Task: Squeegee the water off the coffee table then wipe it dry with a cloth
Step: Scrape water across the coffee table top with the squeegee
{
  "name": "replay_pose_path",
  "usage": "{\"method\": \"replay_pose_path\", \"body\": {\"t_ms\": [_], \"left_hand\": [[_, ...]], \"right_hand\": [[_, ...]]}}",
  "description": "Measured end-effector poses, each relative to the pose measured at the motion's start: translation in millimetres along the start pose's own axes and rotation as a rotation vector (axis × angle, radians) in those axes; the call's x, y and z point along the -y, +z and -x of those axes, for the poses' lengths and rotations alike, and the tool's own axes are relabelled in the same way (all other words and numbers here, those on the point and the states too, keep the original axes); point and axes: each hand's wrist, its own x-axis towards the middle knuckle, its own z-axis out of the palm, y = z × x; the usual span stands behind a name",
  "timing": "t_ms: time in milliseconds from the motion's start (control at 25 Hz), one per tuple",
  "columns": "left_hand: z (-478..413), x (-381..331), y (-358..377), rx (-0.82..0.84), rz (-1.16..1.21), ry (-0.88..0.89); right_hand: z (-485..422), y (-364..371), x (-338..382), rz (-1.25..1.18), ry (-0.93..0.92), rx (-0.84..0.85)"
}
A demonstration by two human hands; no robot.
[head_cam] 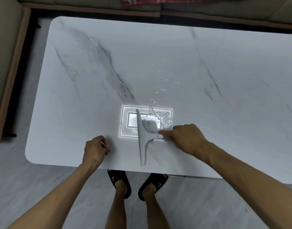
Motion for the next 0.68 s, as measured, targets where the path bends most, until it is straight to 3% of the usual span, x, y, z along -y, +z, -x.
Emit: {"method": "replay_pose_path", "body": {"t_ms": [280, 400, 680], "left_hand": [[2.8, -11.0, -6.4, -0.004, 0.023, -0.009], [3.1, -17.7, -17.6, -0.035, -0.043, -0.016], [-22.1, -5.3, -54.2, -0.154, 0.085, -0.046]], "right_hand": [[52.0, -27.3, -72.7, 0.115, 0.325, -0.075], [45.9, -43.8, -60.0, 0.131, 0.249, -0.132], [-45.7, -79.5, 32.5, -0.002, -0.023, -0.134]]}}
